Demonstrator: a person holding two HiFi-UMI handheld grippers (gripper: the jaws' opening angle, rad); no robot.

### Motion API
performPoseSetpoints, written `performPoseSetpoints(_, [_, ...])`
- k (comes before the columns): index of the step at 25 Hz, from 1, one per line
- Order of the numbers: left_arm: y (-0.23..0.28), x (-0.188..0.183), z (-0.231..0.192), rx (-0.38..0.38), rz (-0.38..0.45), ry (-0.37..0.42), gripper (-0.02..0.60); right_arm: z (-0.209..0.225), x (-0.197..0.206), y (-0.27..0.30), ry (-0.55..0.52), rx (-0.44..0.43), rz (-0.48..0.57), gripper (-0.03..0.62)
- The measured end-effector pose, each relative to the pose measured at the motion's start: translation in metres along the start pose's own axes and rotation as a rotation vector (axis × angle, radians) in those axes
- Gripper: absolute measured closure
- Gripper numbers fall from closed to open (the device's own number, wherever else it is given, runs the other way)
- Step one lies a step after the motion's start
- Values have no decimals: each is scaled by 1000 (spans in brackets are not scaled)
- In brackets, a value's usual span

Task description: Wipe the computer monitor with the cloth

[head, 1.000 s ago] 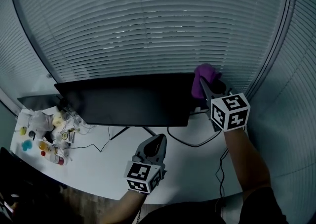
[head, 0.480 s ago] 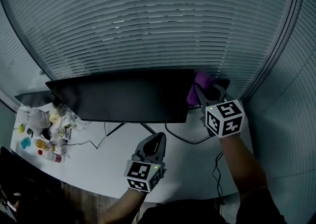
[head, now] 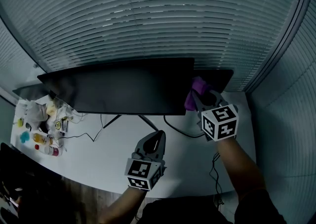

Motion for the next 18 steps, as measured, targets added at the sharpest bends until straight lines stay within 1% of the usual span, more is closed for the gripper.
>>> performPoseSetpoints(9, [11,36,-9,-20,-64,-40,575,2,59,23,61,-1,-103,522])
performPoseSetpoints(14, [13,58,-9,-30,-82,-49,575,2,103,25,92,7,-158,522])
performPoseSetpoints(18, [18,68,-15,-37,-102,-52,575,-1,133,32,122,9,-217,522])
Point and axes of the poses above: the fingertips, and each gripper's own axes: y forward along the fingers, z to its right, x out of its underside, the point moved 2 cm from there along -y, backward along the fingers, and after that the axes turned 1 degree about -y, right-handed, at the moved point
